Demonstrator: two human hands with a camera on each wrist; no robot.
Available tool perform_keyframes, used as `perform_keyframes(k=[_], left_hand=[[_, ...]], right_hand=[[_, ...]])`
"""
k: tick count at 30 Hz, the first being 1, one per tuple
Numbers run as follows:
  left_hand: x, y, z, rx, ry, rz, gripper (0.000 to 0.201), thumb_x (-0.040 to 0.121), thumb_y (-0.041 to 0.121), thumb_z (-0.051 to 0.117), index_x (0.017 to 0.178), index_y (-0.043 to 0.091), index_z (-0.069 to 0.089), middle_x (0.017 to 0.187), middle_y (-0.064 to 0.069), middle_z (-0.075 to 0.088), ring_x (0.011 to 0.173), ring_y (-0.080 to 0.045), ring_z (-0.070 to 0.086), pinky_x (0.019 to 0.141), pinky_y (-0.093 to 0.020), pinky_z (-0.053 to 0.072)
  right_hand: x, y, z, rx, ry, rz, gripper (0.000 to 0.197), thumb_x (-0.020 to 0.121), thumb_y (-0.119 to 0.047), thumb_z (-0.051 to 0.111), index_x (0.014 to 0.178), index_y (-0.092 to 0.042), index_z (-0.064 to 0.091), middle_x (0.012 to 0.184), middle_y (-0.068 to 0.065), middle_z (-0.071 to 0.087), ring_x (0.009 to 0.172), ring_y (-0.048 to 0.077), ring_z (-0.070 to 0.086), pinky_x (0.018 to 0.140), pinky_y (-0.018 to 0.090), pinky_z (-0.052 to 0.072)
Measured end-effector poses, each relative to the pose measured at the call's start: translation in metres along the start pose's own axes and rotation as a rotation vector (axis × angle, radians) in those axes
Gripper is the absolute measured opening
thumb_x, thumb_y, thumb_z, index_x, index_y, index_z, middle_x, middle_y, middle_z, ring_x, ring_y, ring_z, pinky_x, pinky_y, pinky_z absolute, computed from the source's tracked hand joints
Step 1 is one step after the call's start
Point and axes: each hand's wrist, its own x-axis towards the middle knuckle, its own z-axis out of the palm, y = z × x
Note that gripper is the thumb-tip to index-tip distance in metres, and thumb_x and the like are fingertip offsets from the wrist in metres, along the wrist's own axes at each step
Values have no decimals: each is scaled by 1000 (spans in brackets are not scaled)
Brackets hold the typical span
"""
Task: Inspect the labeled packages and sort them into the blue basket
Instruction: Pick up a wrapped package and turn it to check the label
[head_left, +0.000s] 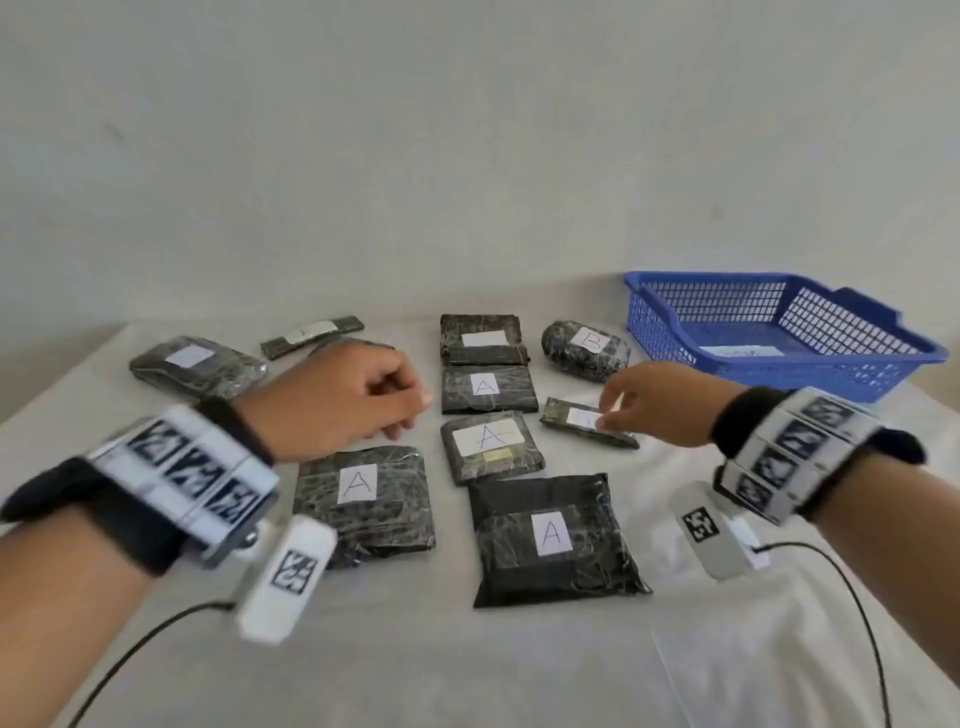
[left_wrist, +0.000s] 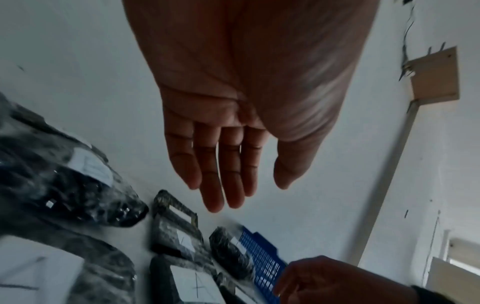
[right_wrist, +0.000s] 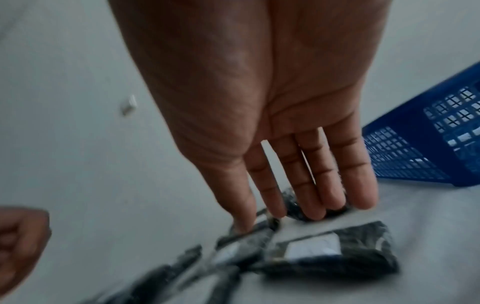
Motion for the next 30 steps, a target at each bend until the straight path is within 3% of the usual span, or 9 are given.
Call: perform_keyframes(k=[3, 5, 9, 15, 18, 20, 22, 27, 30], left_hand=[[46, 1, 19, 87, -103, -14, 20, 98, 39, 64, 95, 19, 69, 85, 6, 78, 76, -7, 75, 75, -31, 61], [69, -1, 32, 106, -158, -15, 22, 98, 38, 65, 97, 16, 69, 86, 3, 79, 78, -9, 76, 75, -32, 60], [98, 0, 42, 146, -207, 33, 22, 99, 35, 67, 97, 13, 69, 86, -1, 79, 76, -11, 76, 67, -20, 56], [109, 15, 40, 172, -170, 62, 22, 97, 37, 69, 101, 15, 71, 92, -1, 77, 87, -20, 73, 79, -31, 57], [101, 20, 38, 164, -103, 91, 26, 95, 38, 71, 113, 19, 68, 106, 3, 71, 101, -15, 67, 94, -34, 55], [92, 24, 34, 66, -40, 107, 30, 94, 39, 73, 117, 22, 66, 109, 6, 70, 101, -12, 67, 95, -34, 55], [79, 28, 26, -54, 28, 119, 27, 92, 40, 75, 113, 25, 69, 103, 7, 72, 96, -13, 69, 91, -35, 58], [34, 28, 9, -419, 220, 108, 15, 92, 30, 75, 100, 17, 74, 96, -8, 78, 92, -31, 75, 82, -47, 63], [10, 22, 5, -594, 339, 55, 14, 94, 24, 73, 100, 12, 72, 101, -18, 75, 84, -23, 75, 70, -44, 65]], right_hand=[[31, 4, 11, -125, -92, 102, 46, 102, -40, 63, 141, -16, 57, 141, 7, 60, 121, 24, 58, 106, 34, 45], [43, 6, 16, -185, -120, 135, 55, 100, -41, 68, 144, -11, 55, 141, 10, 60, 127, 28, 58, 106, 36, 47], [54, 11, 19, -211, -111, 137, 61, 90, -45, 78, 135, -13, 51, 131, 10, 59, 108, 25, 53, 95, 36, 49], [49, 9, 5, -89, -20, 36, 33, 94, -24, 76, 122, -18, 61, 121, 4, 65, 100, 19, 54, 84, 25, 43], [30, -7, -21, 144, 102, -87, 15, 93, -18, 77, 102, -23, 66, 99, -6, 69, 91, 16, 65, 73, 14, 47], [11, -28, -37, 385, 174, -185, 17, 91, -12, 79, 103, -20, 71, 93, -7, 75, 84, 9, 72, 71, 13, 53], [-4, -52, -48, 599, 222, -277, 23, 90, -5, 79, 108, -15, 72, 93, -2, 78, 78, 5, 73, 70, 13, 55], [-16, -98, -51, 1032, 355, -330, 25, 90, -1, 76, 114, -4, 67, 91, 14, 76, 72, 17, 71, 66, 21, 60], [-13, -122, -37, 1182, 353, -333, 20, 92, -4, 75, 110, -2, 65, 89, 17, 77, 75, 28, 73, 65, 29, 60]])
